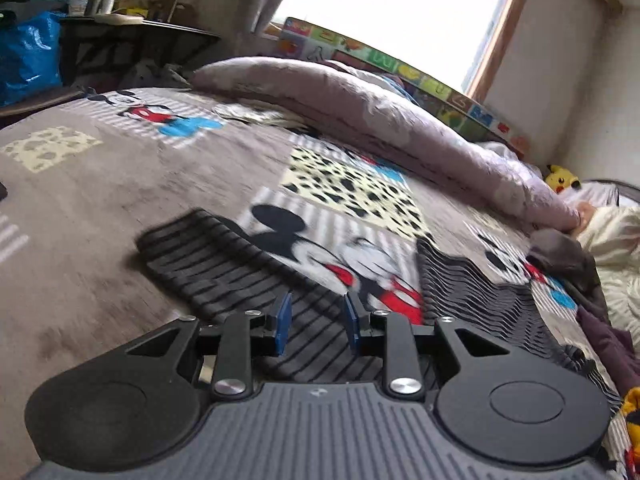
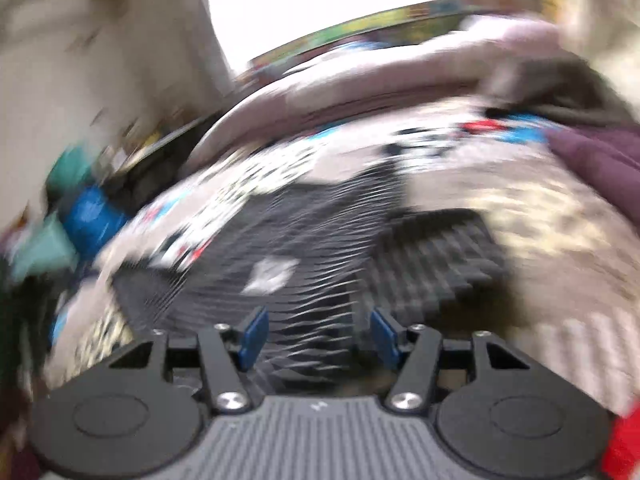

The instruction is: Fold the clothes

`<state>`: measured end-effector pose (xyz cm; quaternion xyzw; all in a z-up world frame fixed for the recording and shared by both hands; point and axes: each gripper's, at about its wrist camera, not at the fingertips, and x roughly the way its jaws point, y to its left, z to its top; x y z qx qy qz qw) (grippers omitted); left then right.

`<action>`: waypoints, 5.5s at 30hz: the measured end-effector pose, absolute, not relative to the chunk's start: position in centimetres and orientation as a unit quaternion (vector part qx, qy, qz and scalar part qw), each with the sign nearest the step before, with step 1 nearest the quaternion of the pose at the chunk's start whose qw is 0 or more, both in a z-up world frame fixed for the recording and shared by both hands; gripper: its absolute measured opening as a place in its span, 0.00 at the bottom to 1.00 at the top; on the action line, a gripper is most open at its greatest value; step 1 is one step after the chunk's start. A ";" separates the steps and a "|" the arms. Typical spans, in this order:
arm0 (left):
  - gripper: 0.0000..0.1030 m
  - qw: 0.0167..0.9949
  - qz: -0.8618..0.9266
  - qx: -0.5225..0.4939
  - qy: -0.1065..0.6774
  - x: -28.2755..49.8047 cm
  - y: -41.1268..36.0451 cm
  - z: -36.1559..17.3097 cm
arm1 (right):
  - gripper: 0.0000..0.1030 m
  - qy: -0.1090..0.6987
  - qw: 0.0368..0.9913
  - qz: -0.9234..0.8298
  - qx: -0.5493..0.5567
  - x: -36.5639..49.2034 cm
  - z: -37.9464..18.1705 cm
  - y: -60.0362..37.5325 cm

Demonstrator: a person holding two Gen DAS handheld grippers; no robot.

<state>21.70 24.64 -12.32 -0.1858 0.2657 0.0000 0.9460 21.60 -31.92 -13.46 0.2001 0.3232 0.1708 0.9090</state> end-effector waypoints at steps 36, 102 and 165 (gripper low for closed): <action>0.26 0.945 -0.017 -0.213 0.249 16.5 22.6 -9.4 | 0.59 0.273 0.905 0.325 0.018 21.7 -12.4 -19.1; 0.26 0.955 -0.057 -0.139 0.255 15.1 15.9 -7.3 | 0.04 0.224 0.934 0.043 0.274 29.2 -9.3 -38.4; 0.26 0.942 -0.103 -0.132 0.292 16.5 12.3 -8.8 | 0.61 0.386 0.915 -0.096 0.066 35.0 -17.8 -42.3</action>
